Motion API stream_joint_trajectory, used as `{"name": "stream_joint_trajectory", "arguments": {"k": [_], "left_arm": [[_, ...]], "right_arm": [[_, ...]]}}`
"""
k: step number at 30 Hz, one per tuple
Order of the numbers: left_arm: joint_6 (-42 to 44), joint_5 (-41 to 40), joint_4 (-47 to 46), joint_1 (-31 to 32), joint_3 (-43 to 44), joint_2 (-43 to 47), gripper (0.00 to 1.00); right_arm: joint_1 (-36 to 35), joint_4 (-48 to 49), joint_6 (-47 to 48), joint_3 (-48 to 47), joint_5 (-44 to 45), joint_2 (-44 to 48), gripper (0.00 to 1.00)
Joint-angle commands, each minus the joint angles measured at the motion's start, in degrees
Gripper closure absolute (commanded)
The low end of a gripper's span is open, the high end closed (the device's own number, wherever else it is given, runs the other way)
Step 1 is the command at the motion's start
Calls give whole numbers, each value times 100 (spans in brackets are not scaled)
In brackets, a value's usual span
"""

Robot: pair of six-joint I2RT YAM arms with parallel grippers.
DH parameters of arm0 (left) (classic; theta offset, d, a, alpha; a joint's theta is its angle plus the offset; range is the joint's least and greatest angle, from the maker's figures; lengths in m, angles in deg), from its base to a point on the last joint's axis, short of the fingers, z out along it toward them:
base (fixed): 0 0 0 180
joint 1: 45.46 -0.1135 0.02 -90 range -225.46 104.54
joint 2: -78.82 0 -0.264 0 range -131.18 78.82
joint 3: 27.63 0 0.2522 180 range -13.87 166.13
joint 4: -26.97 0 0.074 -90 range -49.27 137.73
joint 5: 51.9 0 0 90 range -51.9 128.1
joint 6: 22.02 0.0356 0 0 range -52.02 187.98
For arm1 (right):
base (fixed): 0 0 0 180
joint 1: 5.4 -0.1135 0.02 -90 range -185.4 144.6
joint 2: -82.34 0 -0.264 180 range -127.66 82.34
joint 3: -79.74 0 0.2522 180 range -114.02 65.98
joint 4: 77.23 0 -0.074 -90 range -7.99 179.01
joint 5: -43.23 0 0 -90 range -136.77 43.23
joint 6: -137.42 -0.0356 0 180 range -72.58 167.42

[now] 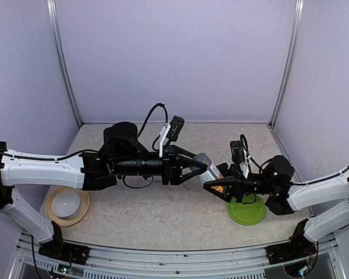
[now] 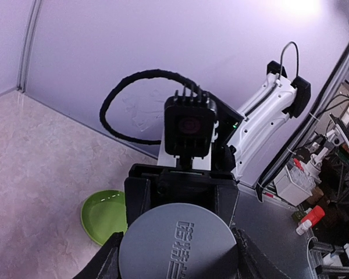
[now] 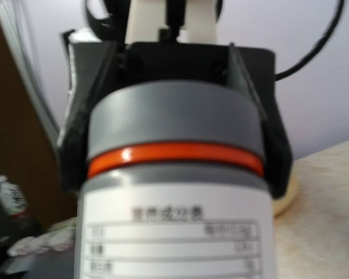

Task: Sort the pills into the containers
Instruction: Move the pill container to the center of the board.

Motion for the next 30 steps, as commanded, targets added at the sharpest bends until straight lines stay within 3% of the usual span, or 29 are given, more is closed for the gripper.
{"name": "stream_joint_trajectory", "arguments": {"k": [1, 7, 9, 15, 19, 30], "left_arm": [[-678, -791, 246, 15, 154, -89, 72], [-1101, -825, 46, 23, 22, -125, 65], [-1072, -879, 34, 24, 0, -94, 57], [-777, -1072, 38, 19, -31, 118, 19], [-636, -1109, 58, -18, 4, 202, 4], [-915, -1941, 130, -1023, -869, 526, 1]], "right_arm": [[-51, -913, 801, -95, 591, 368, 89], [-49, -1587, 1417, -87, 1170, 841, 95], [-48, -1678, 1466, -108, 1105, 925, 96], [-58, -1618, 1327, -151, 502, 950, 97], [-100, -1484, 1242, -97, 331, 909, 97], [-103, -1636, 1279, 92, 456, 1246, 97]]}}
